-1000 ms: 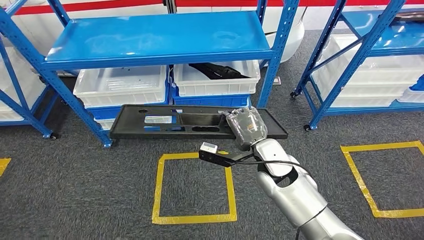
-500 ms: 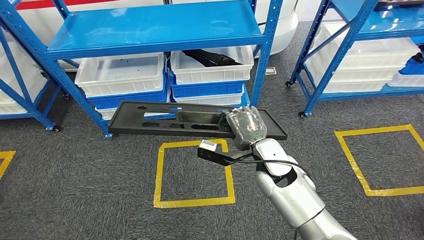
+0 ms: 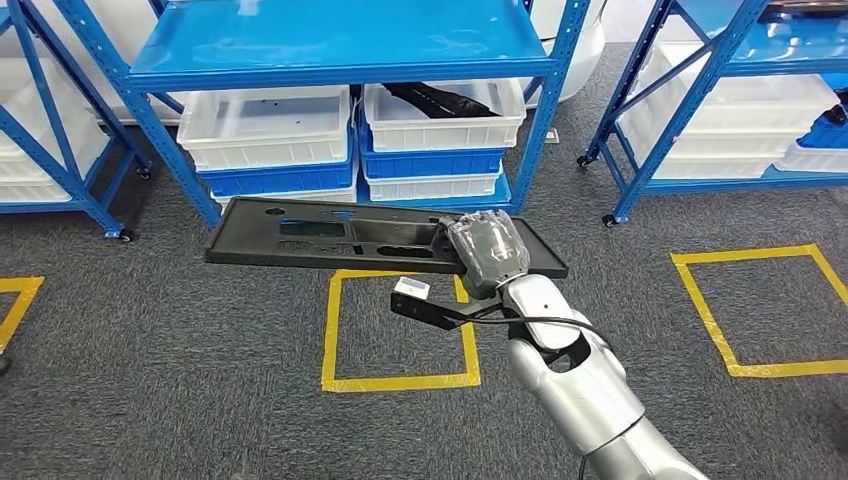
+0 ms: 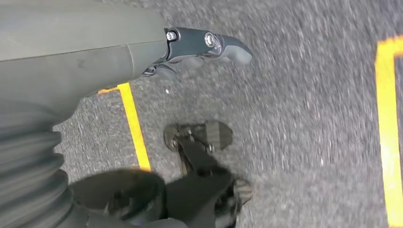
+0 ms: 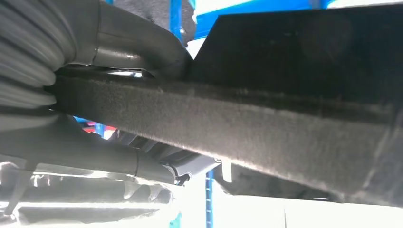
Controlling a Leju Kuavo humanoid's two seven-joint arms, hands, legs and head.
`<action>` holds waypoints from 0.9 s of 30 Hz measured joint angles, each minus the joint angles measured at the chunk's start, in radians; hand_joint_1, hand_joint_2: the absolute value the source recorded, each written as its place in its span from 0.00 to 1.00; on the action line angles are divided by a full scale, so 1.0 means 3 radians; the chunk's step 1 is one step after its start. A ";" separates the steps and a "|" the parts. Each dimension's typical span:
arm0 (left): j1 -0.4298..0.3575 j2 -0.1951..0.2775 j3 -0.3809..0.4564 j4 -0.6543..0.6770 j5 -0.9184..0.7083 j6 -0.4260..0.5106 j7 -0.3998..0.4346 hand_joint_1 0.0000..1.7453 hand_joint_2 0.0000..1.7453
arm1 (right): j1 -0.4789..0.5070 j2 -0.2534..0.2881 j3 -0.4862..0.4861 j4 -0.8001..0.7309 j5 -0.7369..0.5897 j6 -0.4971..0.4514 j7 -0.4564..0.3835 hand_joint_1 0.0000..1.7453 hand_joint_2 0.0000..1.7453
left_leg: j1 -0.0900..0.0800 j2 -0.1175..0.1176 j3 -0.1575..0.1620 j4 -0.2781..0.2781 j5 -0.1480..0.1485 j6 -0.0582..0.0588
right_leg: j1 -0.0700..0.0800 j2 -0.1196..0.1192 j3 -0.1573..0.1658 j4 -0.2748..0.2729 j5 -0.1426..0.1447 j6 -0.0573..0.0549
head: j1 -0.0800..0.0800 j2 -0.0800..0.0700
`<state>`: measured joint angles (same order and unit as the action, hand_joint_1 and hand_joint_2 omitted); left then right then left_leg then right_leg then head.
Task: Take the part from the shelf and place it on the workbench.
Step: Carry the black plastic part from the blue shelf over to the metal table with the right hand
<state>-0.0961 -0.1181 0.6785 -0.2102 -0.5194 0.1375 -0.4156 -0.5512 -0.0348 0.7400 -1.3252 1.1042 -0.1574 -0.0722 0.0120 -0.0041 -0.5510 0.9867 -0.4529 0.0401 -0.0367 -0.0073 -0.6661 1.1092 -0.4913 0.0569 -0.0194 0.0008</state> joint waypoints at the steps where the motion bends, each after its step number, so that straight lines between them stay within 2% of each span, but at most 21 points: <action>1: -0.0001 0.0000 0.0004 0.0000 0.0000 0.0000 -0.0002 0.00 1.00 | 0.0001 0.0000 -0.0003 0.0000 -0.0008 0.0002 -0.0004 0.99 1.00 | -0.0017 0.0001 -0.0046 0.0000 0.0035 0.0031 | 0.0009 0.0001 -0.0073 0.0234 -0.0148 -0.0026 | 0.0006 0.0000; 2: -0.0003 0.0001 0.0006 0.0000 0.0000 -0.0001 -0.0003 0.00 1.00 | 0.0003 0.0000 -0.0004 0.0000 -0.0013 0.0002 -0.0007 0.99 1.00 | -0.0035 0.0005 -0.0092 0.0001 0.0071 0.0051 | 0.0017 0.0003 -0.0125 0.0466 -0.0256 -0.0037 | 0.0010 0.0000; 3: -0.0004 0.0000 0.0008 0.0000 0.0000 -0.0002 -0.0004 0.00 1.00 | 0.0006 0.0000 -0.0004 0.0001 -0.0016 0.0001 -0.0010 0.99 1.00 | -0.0053 0.0007 -0.0141 0.0002 0.0111 0.0063 | 0.0029 0.0004 -0.0140 0.0635 -0.0294 -0.0029 | 0.0011 0.0000; 5: -0.0007 -0.0001 0.0013 0.0000 -0.0001 -0.0005 -0.0004 0.00 1.00 | 0.0007 -0.0001 -0.0008 0.0001 -0.0017 -0.0001 -0.0020 0.99 1.00 | -0.0089 0.0009 -0.0237 0.0003 0.0190 0.0075 | 0.0063 0.0007 -0.0008 0.0641 -0.0186 0.0006 | 0.0011 0.0000; 6: -0.0009 -0.0002 0.0015 0.0000 -0.0001 -0.0006 -0.0004 0.00 1.00 | 0.0005 0.0001 -0.0010 0.0001 -0.0017 -0.0002 -0.0029 0.99 1.00 | -0.0104 0.0008 -0.0281 0.0003 0.0231 0.0078 | 0.0085 0.0008 0.0138 0.0483 -0.0108 0.0007 | 0.0010 0.0000; 7: -0.0011 -0.0004 0.0017 0.0000 -0.0001 -0.0007 -0.0004 0.00 1.00 | 0.0001 0.0005 -0.0012 0.0000 -0.0018 -0.0004 -0.0037 0.99 1.00 | -0.0119 0.0007 -0.0319 0.0005 0.0268 0.0076 | 0.0109 0.0009 0.0332 0.0236 -0.0079 -0.0018 | 0.0009 0.0000; 9: -0.0017 -0.0007 0.0019 0.0000 -0.0002 -0.0008 -0.0004 0.00 1.00 | -0.0013 0.0016 -0.0016 -0.0002 -0.0016 -0.0007 -0.0051 0.99 1.00 | -0.0136 0.0007 -0.0368 0.0002 0.0347 0.0063 | 0.0146 0.0013 0.0660 -0.0271 -0.0133 -0.0097 | 0.0001 0.0000; 10: -0.0020 -0.0008 0.0022 0.0000 -0.0003 -0.0008 -0.0004 0.00 1.00 | -0.0023 0.0021 -0.0016 -0.0002 -0.0014 -0.0011 -0.0058 0.99 1.00 | -0.0135 0.0008 -0.0384 -0.0007 0.0388 0.0051 | 0.0157 0.0016 0.0733 -0.0422 -0.0167 -0.0131 | -0.0001 0.0000; 12: -0.0020 -0.0003 0.0027 0.0000 -0.0004 -0.0007 -0.0004 0.00 1.00 | -0.0038 0.0024 -0.0014 0.0000 -0.0006 -0.0015 -0.0067 0.99 1.00 | -0.0123 0.0003 -0.0416 -0.0029 0.0446 0.0015 | 0.0145 0.0014 0.0704 -0.0497 -0.0123 -0.0188 | -0.0001 0.0000; 13: -0.0019 0.0001 0.0029 0.0000 -0.0005 -0.0007 -0.0004 0.00 1.00 | -0.0044 0.0026 -0.0012 0.0001 -0.0001 -0.0017 -0.0071 0.99 1.00 | -0.0116 -0.0002 -0.0443 0.0000 0.0388 -0.0008 | 0.0127 0.0007 0.0671 -0.0510 -0.0077 -0.0225 | 0.0006 -0.0001; 14: -0.0016 0.0004 0.0030 0.0000 -0.0005 -0.0007 -0.0004 0.00 1.00 | -0.0048 0.0030 -0.0008 0.0003 0.0002 -0.0017 -0.0074 0.99 1.00 | -0.0106 -0.0008 -0.0479 0.0083 0.0260 -0.0037 | 0.0107 -0.0001 0.0638 -0.0522 -0.0024 -0.0261 | 0.0002 -0.0001; 15: -0.0015 0.0007 0.0031 0.0000 -0.0005 -0.0008 -0.0004 0.00 1.00 | -0.0053 0.0035 -0.0003 0.0004 0.0004 -0.0017 -0.0080 0.99 1.00 | -0.0086 -0.0011 -0.0525 0.0245 0.0064 -0.0067 | 0.0089 -0.0008 0.0598 -0.0526 0.0031 -0.0283 | 0.0002 -0.0001; 17: -0.0019 0.0006 0.0031 -0.0001 -0.0006 -0.0010 -0.0005 0.00 1.00 | -0.0057 0.0044 0.0006 0.0008 0.0005 -0.0017 -0.0093 0.99 1.00 | -0.0034 -0.0007 -0.0612 0.0712 -0.0284 -0.0132 | 0.0081 -0.0011 0.0494 -0.0522 0.0126 -0.0289 | -0.0014 -0.0001; 18: -0.0022 0.0007 0.0031 -0.0001 -0.0006 -0.0010 -0.0005 0.00 1.00 | -0.0057 0.0047 0.0010 0.0012 0.0005 -0.0017 -0.0098 0.99 1.00 | -0.0006 -0.0004 -0.0631 0.0932 -0.0334 -0.0164 | 0.0076 -0.0015 0.0437 -0.0516 0.0170 -0.0275 | -0.0012 -0.0001; 20: -0.0024 0.0010 0.0031 -0.0001 -0.0006 -0.0010 -0.0006 0.00 1.00 | -0.0057 0.0048 0.0018 0.0024 0.0004 -0.0017 -0.0104 0.99 1.00 | 0.0045 0.0002 -0.0552 0.1098 -0.0185 -0.0218 | 0.0055 -0.0023 0.0323 -0.0493 0.0245 -0.0236 | -0.0013 -0.0001; 21: -0.0025 0.0012 0.0031 -0.0002 -0.0006 -0.0010 -0.0006 0.00 1.00 | -0.0057 0.0049 0.0021 0.0027 0.0004 -0.0017 -0.0106 0.99 1.00 | 0.0067 0.0003 -0.0434 0.1013 -0.0080 -0.0241 | 0.0040 -0.0025 0.0265 -0.0473 0.0278 -0.0213 | -0.0014 -0.0001; 22: -0.0028 0.0013 0.0031 -0.0002 -0.0006 -0.0010 -0.0006 0.00 1.00 | -0.0058 0.0051 0.0022 0.0029 0.0004 -0.0017 -0.0108 0.99 1.00 | 0.0085 0.0001 -0.0255 0.0816 -0.0042 -0.0257 | 0.0029 -0.0025 0.0215 -0.0447 0.0304 -0.0188 | -0.0018 -0.0001; 24: -0.0038 0.0016 0.0031 -0.0006 -0.0006 -0.0010 -0.0006 0.00 1.00 | -0.0066 0.0060 0.0020 0.0029 0.0003 -0.0018 -0.0110 0.99 1.00 | 0.0095 -0.0008 0.0142 0.0286 -0.0136 -0.0257 | 0.0024 -0.0028 0.0137 -0.0392 0.0355 -0.0132 | -0.0020 0.0000; 25: -0.0044 0.0017 0.0032 -0.0007 -0.0006 -0.0011 -0.0006 0.00 1.00 | -0.0074 0.0065 0.0020 0.0029 0.0003 -0.0019 -0.0111 0.99 1.00 | 0.0087 -0.0013 0.0263 0.0103 -0.0205 -0.0245 | 0.0025 -0.0030 0.0110 -0.0377 0.0386 -0.0099 | -0.0021 0.0000; 26: -0.0050 0.0018 0.0033 -0.0009 -0.0006 -0.0011 -0.0006 0.00 1.00 | -0.0081 0.0068 0.0021 0.0029 0.0002 -0.0020 -0.0112 0.99 1.00 | 0.0073 -0.0015 0.0309 0.0002 -0.0238 -0.0227 | 0.0026 -0.0032 0.0087 -0.0373 0.0422 -0.0063 | -0.0021 -0.0001; 27: -0.0053 0.0018 0.0035 -0.0010 -0.0006 -0.0011 -0.0006 0.00 1.00 | -0.0087 0.0069 0.0022 0.0030 -0.0001 -0.0021 -0.0113 0.99 1.00 | 0.0070 -0.0010 0.0286 -0.0017 -0.0231 -0.0194 | 0.0030 -0.0034 0.0057 -0.0373 0.0452 -0.0029 | -0.0020 0.0000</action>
<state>-0.1120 -0.1125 0.6888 -0.2131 -0.5211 0.1343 -0.4175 -0.5773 -0.0142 0.7466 -1.3163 1.1039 -0.1637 -0.1061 0.0329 -0.0072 -0.4653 0.9815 -0.5223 -0.0182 -0.0278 -0.0175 -0.6489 0.9973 -0.3558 0.0482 -0.0254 0.0007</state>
